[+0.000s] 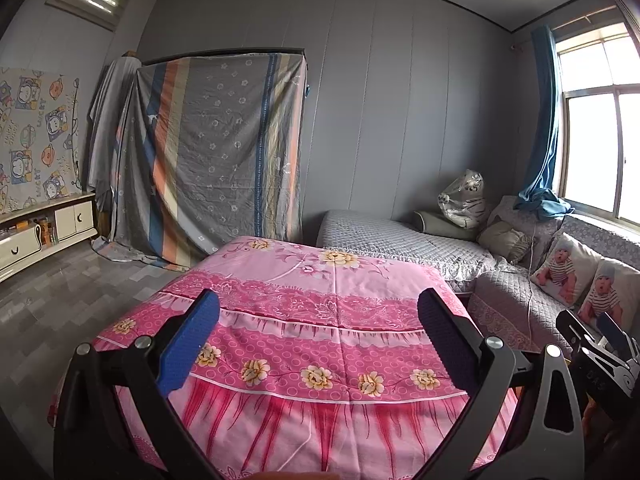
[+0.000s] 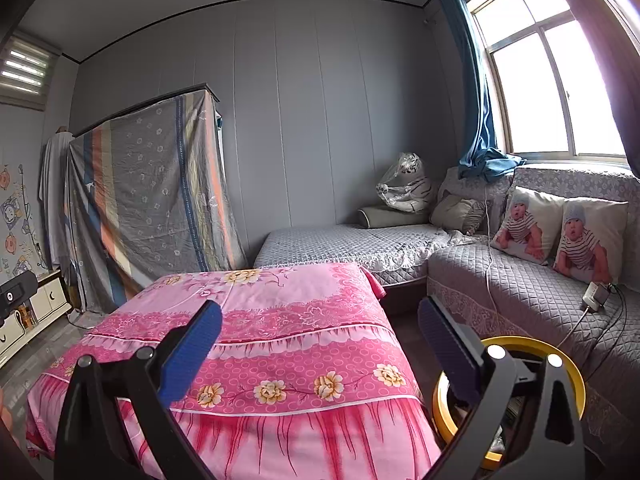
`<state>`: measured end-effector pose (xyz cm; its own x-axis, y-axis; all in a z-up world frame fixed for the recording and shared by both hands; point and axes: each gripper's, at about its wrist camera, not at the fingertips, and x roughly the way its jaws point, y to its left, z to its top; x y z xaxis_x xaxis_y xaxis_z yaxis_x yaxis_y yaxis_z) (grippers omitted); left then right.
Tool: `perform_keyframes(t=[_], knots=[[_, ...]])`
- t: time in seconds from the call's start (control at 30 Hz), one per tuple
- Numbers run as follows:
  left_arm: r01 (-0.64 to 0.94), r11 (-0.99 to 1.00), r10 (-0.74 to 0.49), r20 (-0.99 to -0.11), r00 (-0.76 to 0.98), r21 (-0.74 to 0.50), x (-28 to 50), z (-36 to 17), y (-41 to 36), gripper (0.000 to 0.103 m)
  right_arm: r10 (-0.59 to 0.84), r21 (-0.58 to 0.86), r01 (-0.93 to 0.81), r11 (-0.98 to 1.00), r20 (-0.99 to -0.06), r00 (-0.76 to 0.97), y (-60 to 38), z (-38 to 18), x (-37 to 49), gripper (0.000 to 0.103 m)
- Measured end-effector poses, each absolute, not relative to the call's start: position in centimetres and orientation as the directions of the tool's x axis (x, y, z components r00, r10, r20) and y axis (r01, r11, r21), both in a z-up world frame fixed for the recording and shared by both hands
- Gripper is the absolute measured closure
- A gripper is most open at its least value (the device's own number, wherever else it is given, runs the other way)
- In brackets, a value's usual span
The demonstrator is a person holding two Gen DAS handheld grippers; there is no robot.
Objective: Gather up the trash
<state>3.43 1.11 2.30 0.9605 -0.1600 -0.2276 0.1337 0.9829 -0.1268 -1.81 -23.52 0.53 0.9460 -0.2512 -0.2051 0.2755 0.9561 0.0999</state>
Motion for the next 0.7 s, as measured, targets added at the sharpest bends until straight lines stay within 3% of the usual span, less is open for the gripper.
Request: perform_keyframes(t=[0.7], knots=[[0.150, 0.980, -0.178, -0.234, 0.956, -0.133, 3.59, 2.05, 0.81, 0.008, -0.248, 0.114, 0.278, 0.954, -0.222, 0.943, -23.62, 0.21, -1.58, 0.008]])
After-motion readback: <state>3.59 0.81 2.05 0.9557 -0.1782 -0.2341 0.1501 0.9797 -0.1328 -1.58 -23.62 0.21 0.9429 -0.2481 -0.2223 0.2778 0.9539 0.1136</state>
